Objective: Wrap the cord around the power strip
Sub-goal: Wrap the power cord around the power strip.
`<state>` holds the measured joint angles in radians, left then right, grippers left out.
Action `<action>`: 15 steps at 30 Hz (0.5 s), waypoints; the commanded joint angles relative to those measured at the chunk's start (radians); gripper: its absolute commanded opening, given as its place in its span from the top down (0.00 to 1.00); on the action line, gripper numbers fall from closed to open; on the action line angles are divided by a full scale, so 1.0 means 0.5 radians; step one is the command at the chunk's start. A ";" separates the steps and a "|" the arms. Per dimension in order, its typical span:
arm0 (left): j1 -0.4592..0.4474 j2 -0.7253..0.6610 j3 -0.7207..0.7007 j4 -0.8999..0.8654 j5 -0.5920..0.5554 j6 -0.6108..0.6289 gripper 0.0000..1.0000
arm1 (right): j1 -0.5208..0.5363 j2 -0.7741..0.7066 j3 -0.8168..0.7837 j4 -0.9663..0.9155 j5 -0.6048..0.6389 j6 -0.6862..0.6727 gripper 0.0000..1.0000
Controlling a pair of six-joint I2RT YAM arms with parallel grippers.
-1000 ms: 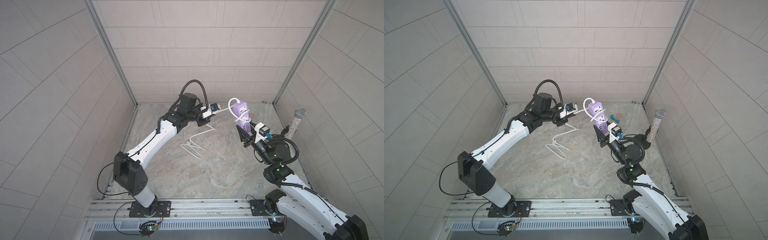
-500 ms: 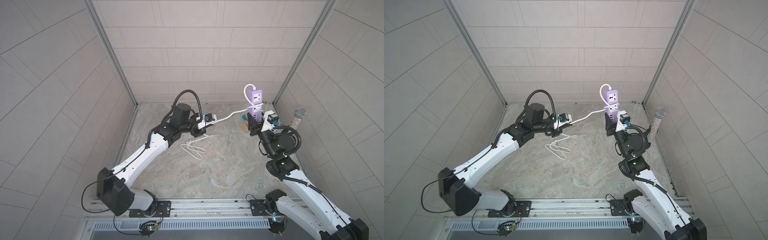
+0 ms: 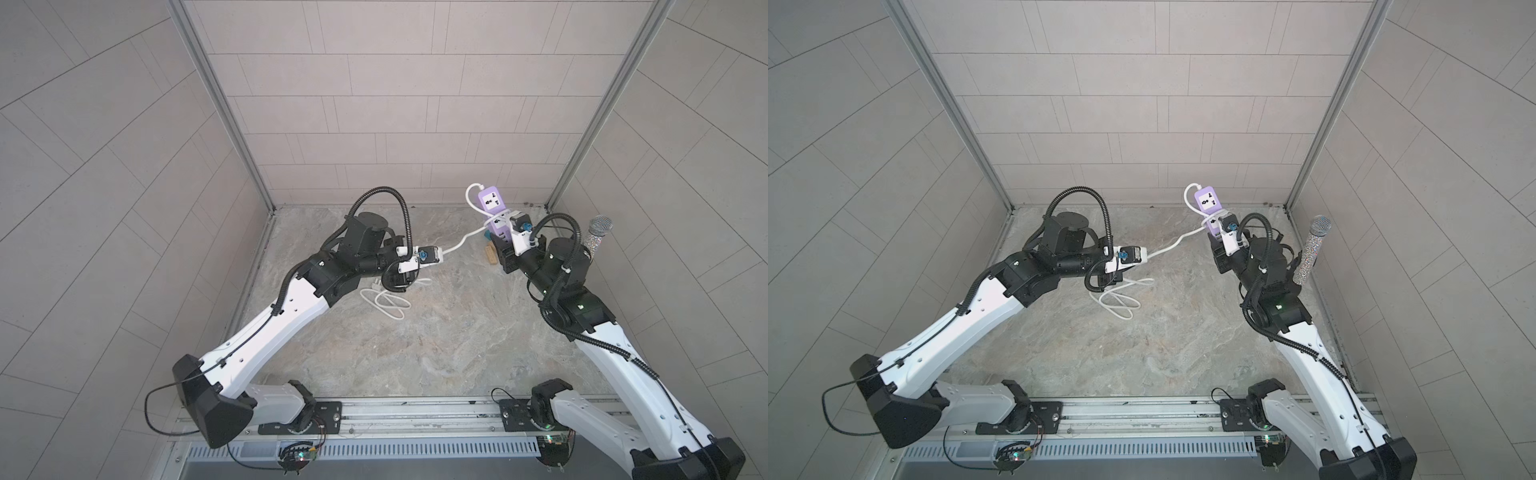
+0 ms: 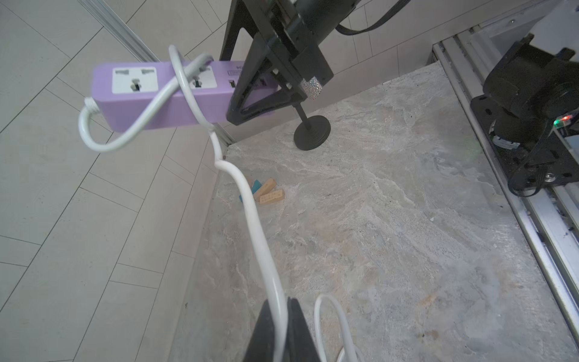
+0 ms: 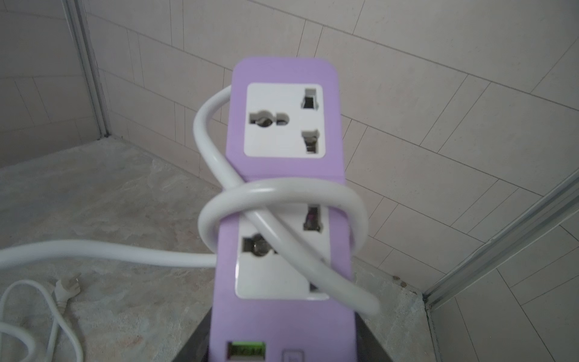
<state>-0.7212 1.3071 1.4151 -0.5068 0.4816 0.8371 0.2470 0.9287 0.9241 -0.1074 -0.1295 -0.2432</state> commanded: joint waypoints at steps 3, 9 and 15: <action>-0.039 0.028 0.257 -0.285 -0.108 0.296 1.00 | 0.048 0.070 0.109 -0.652 0.093 -0.428 1.00; -0.062 0.129 0.393 -0.302 -0.103 0.371 1.00 | 0.258 0.019 0.000 -0.786 -0.160 -0.601 1.00; -0.080 0.223 0.490 -0.318 -0.112 0.428 1.00 | 0.389 0.072 -0.039 -0.920 -0.479 -0.746 1.00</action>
<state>-0.7536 1.4075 1.6039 -0.7017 0.4160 0.9970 0.4118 0.9718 0.9180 -0.5198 -0.2451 -0.5232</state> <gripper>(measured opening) 0.080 0.515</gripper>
